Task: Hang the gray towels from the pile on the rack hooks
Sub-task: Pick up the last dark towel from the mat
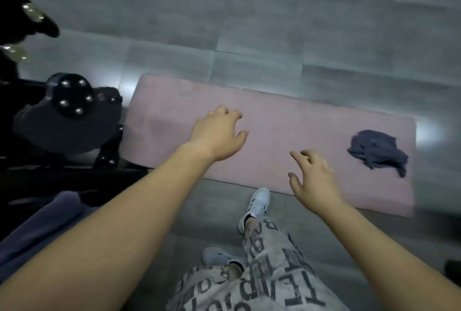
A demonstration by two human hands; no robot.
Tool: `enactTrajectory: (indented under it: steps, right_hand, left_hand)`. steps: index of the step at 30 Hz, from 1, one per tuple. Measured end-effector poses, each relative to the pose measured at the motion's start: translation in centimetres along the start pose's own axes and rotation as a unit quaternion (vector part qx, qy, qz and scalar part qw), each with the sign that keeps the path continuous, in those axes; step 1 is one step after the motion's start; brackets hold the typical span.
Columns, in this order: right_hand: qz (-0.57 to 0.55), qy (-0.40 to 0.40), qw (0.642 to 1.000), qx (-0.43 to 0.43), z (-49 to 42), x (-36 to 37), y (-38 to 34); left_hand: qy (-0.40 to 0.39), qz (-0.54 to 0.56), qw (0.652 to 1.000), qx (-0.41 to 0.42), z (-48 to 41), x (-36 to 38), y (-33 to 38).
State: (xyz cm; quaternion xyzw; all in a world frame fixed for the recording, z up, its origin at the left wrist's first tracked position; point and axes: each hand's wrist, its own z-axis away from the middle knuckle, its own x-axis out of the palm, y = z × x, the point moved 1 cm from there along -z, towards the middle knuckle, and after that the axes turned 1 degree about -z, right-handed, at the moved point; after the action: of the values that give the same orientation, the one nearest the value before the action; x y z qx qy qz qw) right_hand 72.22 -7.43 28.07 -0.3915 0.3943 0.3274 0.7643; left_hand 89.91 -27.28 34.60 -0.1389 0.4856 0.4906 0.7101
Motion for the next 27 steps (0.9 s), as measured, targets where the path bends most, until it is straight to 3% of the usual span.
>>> enactTrajectory:
  steps: [9, 16, 21, 27]
  right_hand:
    - [-0.109, 0.048, 0.978, 0.171, -6.1, -3.6, 9.9]
    - [-0.179, 0.109, 0.933, 0.291, -14.2, -8.3, 15.1]
    - [-0.227, 0.144, 0.879, 0.394, -23.2, -12.0, 17.8]
    - [-0.279, 0.191, 0.790, 0.512, -33.0, -16.0, 19.7]
  left_hand:
    - [-0.092, -0.114, 0.983, 0.112, -16.9, -0.3, 14.8]
    - [-0.115, -0.209, 0.940, 0.244, -31.3, -4.1, 24.6]
    - [-0.140, -0.268, 0.889, 0.344, -45.1, -8.4, 31.7]
    - [-0.178, -0.352, 0.792, 0.465, -57.9, -12.0, 40.0]
